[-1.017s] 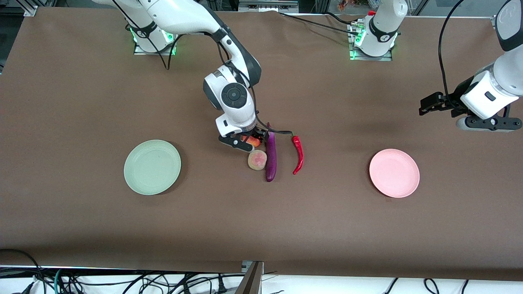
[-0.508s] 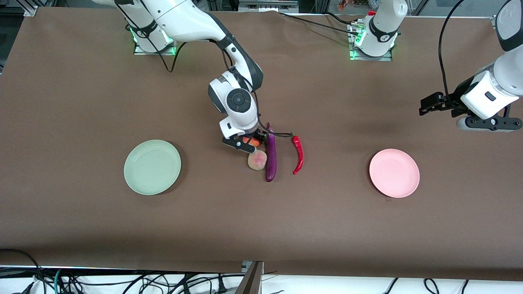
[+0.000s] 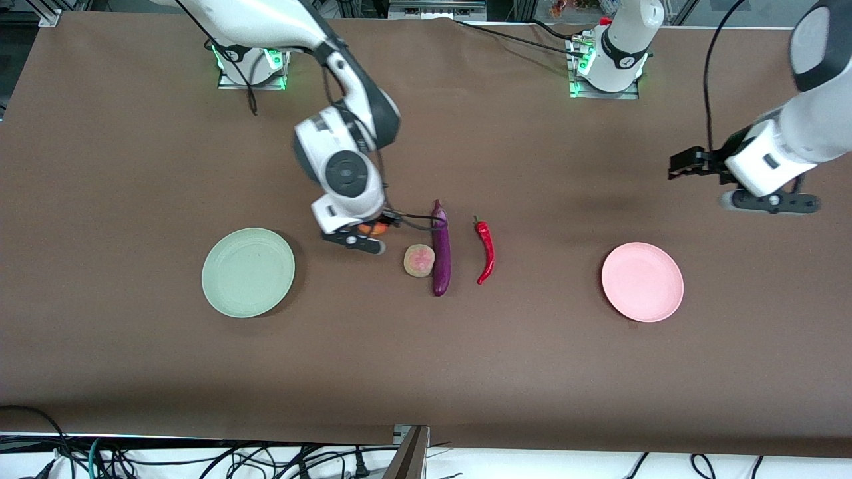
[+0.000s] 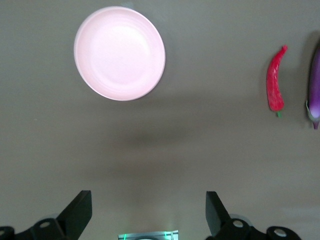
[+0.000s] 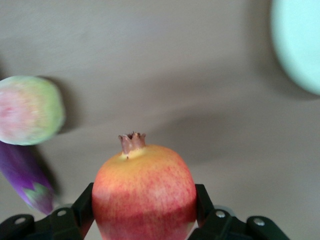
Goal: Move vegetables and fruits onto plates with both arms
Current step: 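Place the pomegranate on the green plate while the left gripper reaches the chili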
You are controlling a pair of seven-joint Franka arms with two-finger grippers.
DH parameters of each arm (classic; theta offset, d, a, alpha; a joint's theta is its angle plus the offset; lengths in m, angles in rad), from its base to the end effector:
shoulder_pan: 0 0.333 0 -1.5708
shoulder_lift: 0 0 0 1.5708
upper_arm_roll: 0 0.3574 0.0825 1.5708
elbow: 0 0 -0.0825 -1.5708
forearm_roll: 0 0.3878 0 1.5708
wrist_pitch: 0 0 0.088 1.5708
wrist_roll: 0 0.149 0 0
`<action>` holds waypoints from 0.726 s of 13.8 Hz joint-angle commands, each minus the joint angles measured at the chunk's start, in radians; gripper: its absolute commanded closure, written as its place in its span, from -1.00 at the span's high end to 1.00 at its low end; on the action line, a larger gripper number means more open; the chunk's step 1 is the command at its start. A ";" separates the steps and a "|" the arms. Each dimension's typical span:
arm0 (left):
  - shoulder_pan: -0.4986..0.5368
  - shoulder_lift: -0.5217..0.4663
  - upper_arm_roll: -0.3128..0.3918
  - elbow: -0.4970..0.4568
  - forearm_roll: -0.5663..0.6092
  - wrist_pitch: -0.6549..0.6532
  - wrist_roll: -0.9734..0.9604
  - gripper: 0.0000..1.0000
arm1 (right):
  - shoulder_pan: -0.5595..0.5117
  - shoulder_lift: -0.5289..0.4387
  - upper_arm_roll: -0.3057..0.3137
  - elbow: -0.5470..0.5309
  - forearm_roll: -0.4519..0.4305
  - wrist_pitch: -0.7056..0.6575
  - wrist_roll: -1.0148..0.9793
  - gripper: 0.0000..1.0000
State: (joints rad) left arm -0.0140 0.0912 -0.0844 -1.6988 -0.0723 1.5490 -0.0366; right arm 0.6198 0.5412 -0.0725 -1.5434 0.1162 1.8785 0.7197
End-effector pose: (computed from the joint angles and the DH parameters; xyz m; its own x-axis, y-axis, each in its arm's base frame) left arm 0.5575 -0.0644 0.5125 0.9685 -0.0620 -0.2410 -0.0466 -0.9965 0.0694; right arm 0.5780 0.3755 0.3152 0.9568 -0.2152 -0.1954 -0.2018 -0.9756 0.0863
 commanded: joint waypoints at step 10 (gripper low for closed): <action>-0.259 0.485 -0.117 -0.007 -0.231 0.613 -0.289 1.00 | -0.238 0.086 -0.259 -0.204 0.031 0.299 -0.651 0.68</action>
State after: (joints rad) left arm -0.2342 0.5129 -0.2091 -1.7204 -0.2982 2.0927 -0.2897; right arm 0.4072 0.6164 -0.3399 -1.7084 0.1206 2.1072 0.0975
